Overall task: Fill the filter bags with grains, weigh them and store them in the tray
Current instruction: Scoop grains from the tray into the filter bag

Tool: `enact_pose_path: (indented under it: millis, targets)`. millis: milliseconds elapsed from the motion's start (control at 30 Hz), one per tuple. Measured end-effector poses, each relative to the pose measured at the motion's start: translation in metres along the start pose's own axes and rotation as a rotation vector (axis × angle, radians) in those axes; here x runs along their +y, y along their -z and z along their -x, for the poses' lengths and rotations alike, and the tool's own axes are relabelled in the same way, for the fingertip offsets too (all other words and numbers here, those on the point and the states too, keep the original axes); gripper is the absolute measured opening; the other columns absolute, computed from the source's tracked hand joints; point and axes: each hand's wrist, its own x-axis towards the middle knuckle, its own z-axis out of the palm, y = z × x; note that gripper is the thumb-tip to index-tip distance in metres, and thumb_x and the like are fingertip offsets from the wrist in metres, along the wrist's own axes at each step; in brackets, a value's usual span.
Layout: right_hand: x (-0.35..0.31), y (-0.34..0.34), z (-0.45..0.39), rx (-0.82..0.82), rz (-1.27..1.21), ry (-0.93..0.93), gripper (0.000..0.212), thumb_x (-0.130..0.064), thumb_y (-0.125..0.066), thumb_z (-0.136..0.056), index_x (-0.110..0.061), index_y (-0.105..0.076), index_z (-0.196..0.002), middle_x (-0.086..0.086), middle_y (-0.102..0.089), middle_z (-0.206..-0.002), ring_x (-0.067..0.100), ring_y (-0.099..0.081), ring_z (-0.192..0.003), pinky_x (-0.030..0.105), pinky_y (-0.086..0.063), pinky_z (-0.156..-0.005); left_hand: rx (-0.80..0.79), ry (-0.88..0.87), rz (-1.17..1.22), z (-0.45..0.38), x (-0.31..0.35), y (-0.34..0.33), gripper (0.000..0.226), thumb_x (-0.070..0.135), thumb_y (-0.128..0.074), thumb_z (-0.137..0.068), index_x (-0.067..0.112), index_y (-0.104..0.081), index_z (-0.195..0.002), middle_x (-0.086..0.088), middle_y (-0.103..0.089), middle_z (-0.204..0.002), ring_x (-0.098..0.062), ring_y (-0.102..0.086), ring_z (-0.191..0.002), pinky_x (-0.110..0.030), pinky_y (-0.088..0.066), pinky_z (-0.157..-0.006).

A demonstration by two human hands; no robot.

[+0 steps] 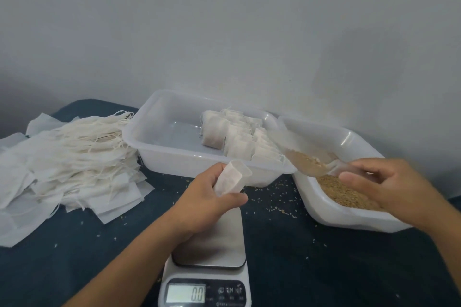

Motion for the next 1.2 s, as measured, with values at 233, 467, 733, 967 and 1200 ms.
enact_pose_path:
  millis: [233,467,733,967,1200]
  targets:
    - [-0.022,0.018,-0.005,-0.134,0.215,0.098,0.040,-0.082,-0.068,-0.068,-0.052,-0.077,-0.092,-0.010,-0.068,-0.073,0.012,-0.060,-0.064,0.019,-0.045,-0.057,-0.021,-0.058,-0.091,-0.002,-0.003,0.005,0.028,0.042,-0.076,-0.072,0.042,-0.059,-0.095,0.017,-0.063,-0.084,0.003,-0.055,-0.071,-0.010,-0.044,-0.063]
    - [-0.045,0.025,-0.015,-0.206,0.287,0.216,0.033,-0.079,-0.071,-0.071,-0.051,-0.079,-0.087,-0.016,-0.067,-0.071,0.008,-0.061,-0.067,0.013,-0.044,-0.059,-0.025,-0.100,-0.139,0.000,-0.003,0.003,0.028,0.042,-0.076,-0.072,0.037,-0.058,-0.094,0.018,-0.063,-0.088,0.003,-0.057,-0.075,-0.009,-0.044,-0.063]
    - [-0.068,0.022,-0.022,-0.248,0.529,0.262,0.044,-0.080,-0.064,-0.065,-0.043,-0.078,-0.085,-0.024,-0.067,-0.082,0.002,-0.062,-0.081,0.028,-0.050,-0.062,-0.036,-0.103,-0.219,0.002,-0.004,-0.001,0.030,0.033,-0.081,-0.081,0.035,-0.059,-0.102,0.019,-0.065,-0.098,0.000,-0.062,-0.089,-0.010,-0.046,-0.066]
    - [-0.081,0.024,-0.030,-0.249,0.673,0.286,0.058,-0.091,-0.049,-0.060,-0.048,-0.075,-0.088,-0.036,-0.061,-0.091,-0.008,-0.055,-0.091,0.026,-0.045,-0.064,-0.022,-0.119,-0.233,0.002,-0.003,-0.002,0.029,0.031,-0.081,-0.082,0.035,-0.059,-0.101,0.019,-0.066,-0.098,0.000,-0.062,-0.089,-0.011,-0.049,-0.069]
    - [-0.096,0.026,-0.031,-0.241,0.814,0.327,0.051,-0.092,-0.045,-0.066,-0.055,-0.069,-0.092,-0.041,-0.053,-0.102,-0.013,-0.046,-0.099,0.023,-0.040,-0.063,-0.034,-0.110,-0.225,0.002,-0.004,-0.002,0.029,0.033,-0.080,-0.083,0.035,-0.059,-0.103,0.022,-0.064,-0.098,0.001,-0.061,-0.091,-0.009,-0.047,-0.068]
